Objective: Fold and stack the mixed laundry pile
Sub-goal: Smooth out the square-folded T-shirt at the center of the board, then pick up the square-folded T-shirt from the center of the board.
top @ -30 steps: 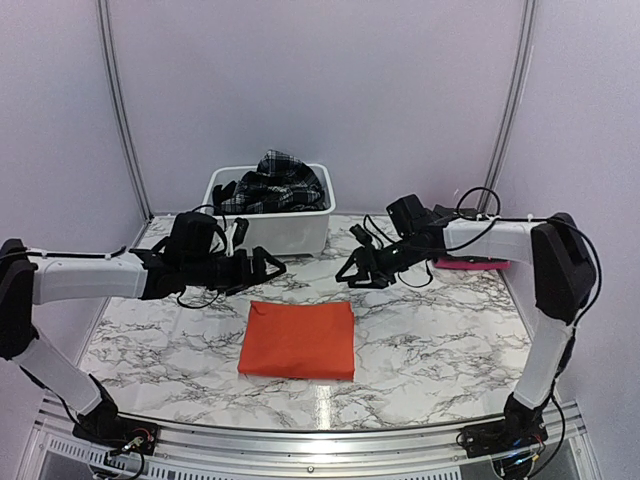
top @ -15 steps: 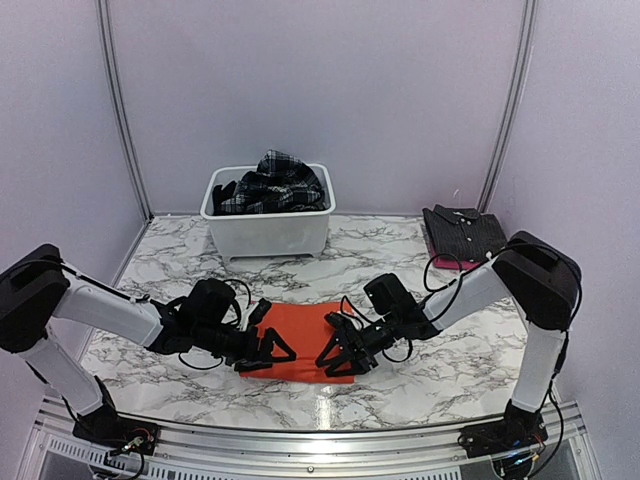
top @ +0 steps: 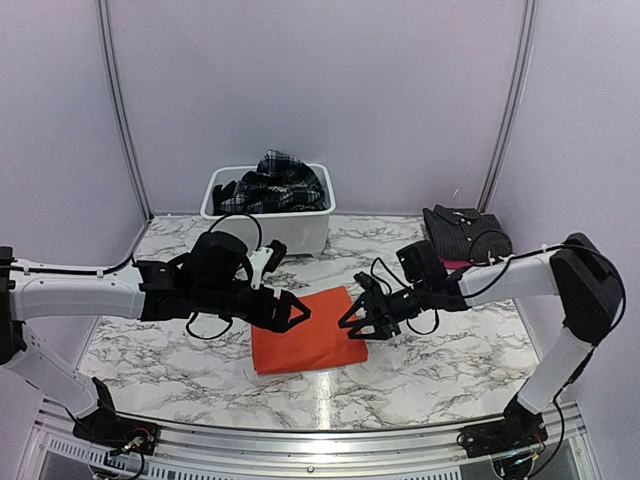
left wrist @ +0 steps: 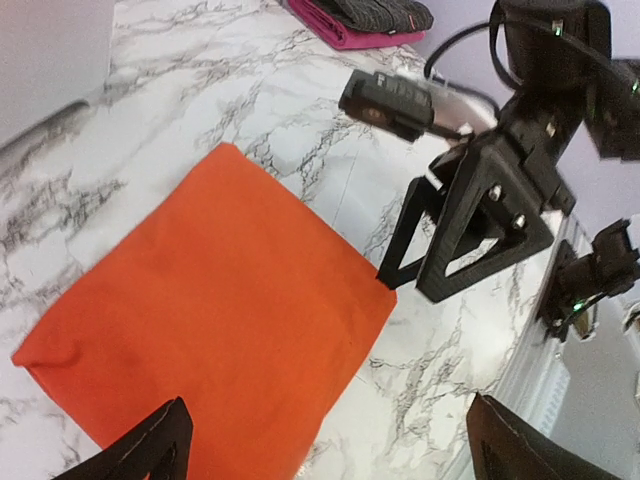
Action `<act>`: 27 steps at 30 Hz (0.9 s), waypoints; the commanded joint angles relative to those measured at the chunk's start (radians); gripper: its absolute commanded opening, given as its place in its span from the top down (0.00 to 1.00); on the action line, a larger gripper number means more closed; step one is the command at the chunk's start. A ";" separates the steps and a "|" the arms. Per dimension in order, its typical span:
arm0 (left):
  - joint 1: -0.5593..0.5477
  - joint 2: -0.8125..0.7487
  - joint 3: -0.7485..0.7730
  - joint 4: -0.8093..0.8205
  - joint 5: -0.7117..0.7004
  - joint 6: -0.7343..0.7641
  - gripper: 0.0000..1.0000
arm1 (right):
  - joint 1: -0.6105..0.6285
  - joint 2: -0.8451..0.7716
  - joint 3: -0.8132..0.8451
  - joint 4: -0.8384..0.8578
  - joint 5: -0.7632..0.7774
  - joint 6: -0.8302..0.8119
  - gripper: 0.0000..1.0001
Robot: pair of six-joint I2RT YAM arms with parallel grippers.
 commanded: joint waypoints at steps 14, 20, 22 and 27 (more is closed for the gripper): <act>-0.275 0.606 0.605 -0.331 -0.313 0.613 0.45 | -0.295 -0.219 -0.125 -0.209 0.075 -0.087 0.44; -0.280 0.740 0.676 -0.333 -0.268 0.656 0.47 | -0.318 -0.201 -0.151 -0.187 0.075 -0.080 0.44; -0.279 0.778 0.697 -0.333 -0.270 0.660 0.49 | -0.317 -0.196 -0.152 -0.179 0.077 -0.062 0.43; -0.279 0.821 0.727 -0.333 -0.246 0.669 0.74 | -0.292 -0.188 -0.170 -0.160 0.081 -0.015 0.36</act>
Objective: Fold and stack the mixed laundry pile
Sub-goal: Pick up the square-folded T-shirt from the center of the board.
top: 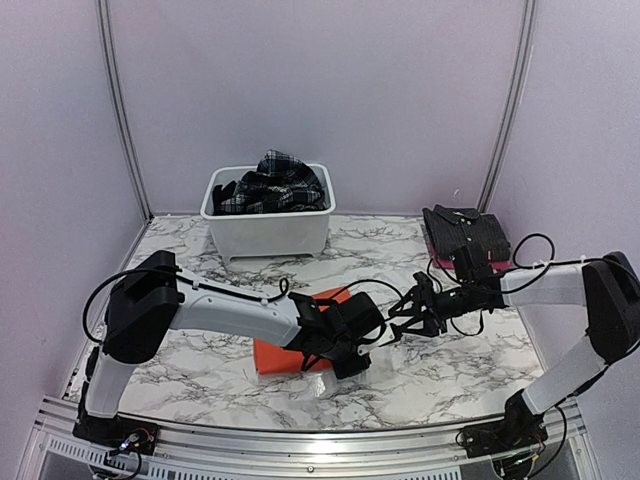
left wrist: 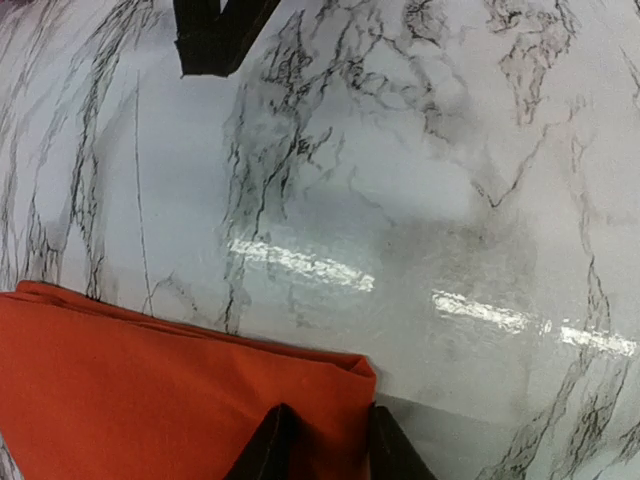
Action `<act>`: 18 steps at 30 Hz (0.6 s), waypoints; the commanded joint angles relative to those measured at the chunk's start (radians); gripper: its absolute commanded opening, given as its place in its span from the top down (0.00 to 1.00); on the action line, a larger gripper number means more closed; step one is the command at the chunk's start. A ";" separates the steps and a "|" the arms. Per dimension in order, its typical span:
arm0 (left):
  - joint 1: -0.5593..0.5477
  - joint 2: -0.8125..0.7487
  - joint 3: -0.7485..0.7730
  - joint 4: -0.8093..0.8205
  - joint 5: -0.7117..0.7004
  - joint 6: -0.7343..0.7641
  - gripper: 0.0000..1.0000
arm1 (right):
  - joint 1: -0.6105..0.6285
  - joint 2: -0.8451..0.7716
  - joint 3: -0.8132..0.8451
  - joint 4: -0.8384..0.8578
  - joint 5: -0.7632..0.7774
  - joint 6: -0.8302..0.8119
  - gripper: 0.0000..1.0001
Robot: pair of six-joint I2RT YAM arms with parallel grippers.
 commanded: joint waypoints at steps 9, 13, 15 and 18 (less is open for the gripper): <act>0.012 -0.168 -0.113 0.111 0.130 -0.059 0.95 | 0.166 0.102 -0.067 0.256 0.008 0.217 0.09; 0.012 -0.204 -0.136 0.126 0.128 -0.074 0.95 | 0.193 0.143 -0.067 0.354 0.004 0.299 0.10; 0.011 -0.214 -0.146 0.130 0.132 -0.078 0.94 | 0.210 0.179 -0.063 0.427 0.003 0.350 0.10; 0.009 -0.227 -0.163 0.144 0.136 -0.082 0.94 | 0.245 0.243 -0.042 0.536 0.012 0.436 0.12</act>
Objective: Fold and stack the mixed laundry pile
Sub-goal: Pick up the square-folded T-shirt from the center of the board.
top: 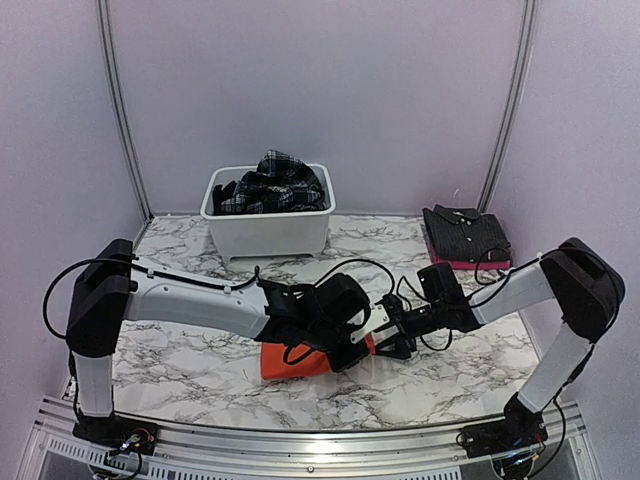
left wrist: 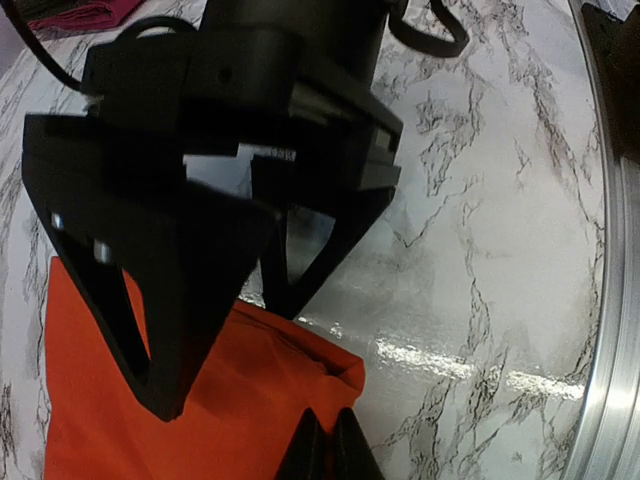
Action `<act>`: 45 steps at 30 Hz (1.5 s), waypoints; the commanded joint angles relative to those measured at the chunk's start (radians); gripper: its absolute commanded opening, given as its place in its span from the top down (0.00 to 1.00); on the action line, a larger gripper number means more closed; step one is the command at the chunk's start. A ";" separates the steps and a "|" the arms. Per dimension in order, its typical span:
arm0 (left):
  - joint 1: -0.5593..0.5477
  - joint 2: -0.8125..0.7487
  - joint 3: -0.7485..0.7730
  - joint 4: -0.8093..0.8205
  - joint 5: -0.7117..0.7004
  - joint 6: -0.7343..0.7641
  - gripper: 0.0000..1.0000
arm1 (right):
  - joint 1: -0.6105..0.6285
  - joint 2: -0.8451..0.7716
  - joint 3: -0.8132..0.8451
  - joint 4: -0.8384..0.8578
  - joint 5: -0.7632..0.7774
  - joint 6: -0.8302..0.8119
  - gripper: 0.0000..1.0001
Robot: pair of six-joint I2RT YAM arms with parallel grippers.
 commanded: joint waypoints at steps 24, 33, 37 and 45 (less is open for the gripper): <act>0.010 -0.191 -0.125 0.084 -0.045 -0.171 0.06 | 0.048 0.082 0.211 -0.274 0.159 -0.156 1.00; 0.048 -0.314 -0.254 0.060 -0.196 -0.289 0.01 | -0.128 -0.082 0.290 -0.851 0.419 -0.584 1.00; 0.051 -0.364 -0.309 0.057 -0.229 -0.296 0.01 | -0.216 -0.145 0.389 -1.056 0.644 -0.755 1.00; 0.071 -0.462 -0.389 -0.012 -0.349 -0.286 0.01 | -0.301 -0.133 0.678 -1.271 1.091 -0.849 1.00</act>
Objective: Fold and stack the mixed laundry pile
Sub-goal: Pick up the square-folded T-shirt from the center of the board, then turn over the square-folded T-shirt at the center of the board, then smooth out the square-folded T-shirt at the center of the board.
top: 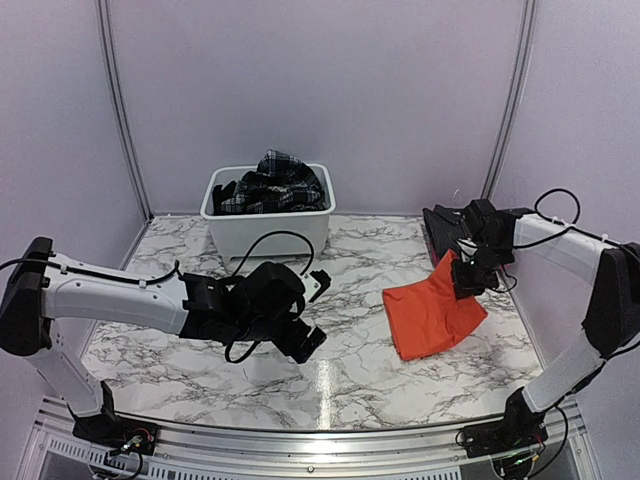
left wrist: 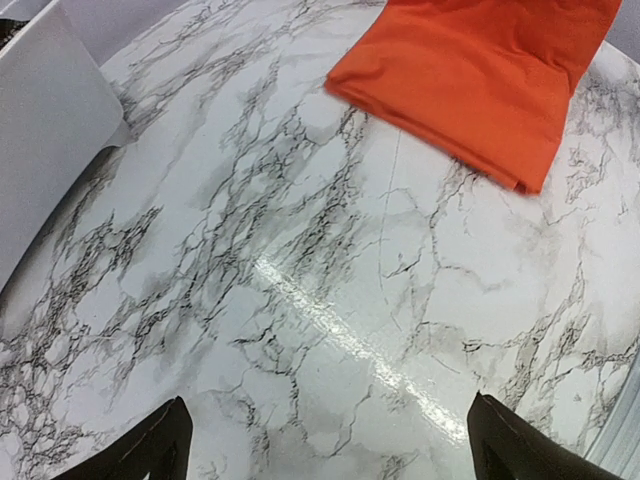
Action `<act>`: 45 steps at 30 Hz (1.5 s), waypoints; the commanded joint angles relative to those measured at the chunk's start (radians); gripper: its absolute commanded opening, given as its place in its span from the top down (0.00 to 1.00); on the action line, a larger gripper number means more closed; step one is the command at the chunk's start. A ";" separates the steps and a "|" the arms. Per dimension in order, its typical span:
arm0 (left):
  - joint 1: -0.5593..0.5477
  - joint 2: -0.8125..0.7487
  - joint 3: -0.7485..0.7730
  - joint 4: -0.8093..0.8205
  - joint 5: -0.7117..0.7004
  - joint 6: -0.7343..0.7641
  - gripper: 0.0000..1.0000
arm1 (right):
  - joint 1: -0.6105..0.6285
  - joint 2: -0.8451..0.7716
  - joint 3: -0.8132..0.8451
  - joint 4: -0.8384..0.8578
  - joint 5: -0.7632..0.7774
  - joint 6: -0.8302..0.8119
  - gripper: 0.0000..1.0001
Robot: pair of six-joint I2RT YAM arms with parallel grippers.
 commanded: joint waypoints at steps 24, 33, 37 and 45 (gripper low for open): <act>0.117 -0.324 -0.165 -0.173 -0.144 -0.173 0.01 | 0.619 0.667 0.729 -0.153 0.064 0.157 1.00; 0.242 -0.457 -0.260 -0.113 -0.020 -0.327 0.01 | 0.549 0.508 0.752 0.207 -0.499 0.259 0.36; 0.246 -0.400 -0.244 -0.045 0.091 -0.337 0.01 | 0.429 0.303 0.429 0.311 -0.517 0.219 0.42; 0.236 -0.054 -0.076 0.181 0.473 -0.362 0.01 | 0.352 0.250 0.037 0.453 -0.537 0.171 0.56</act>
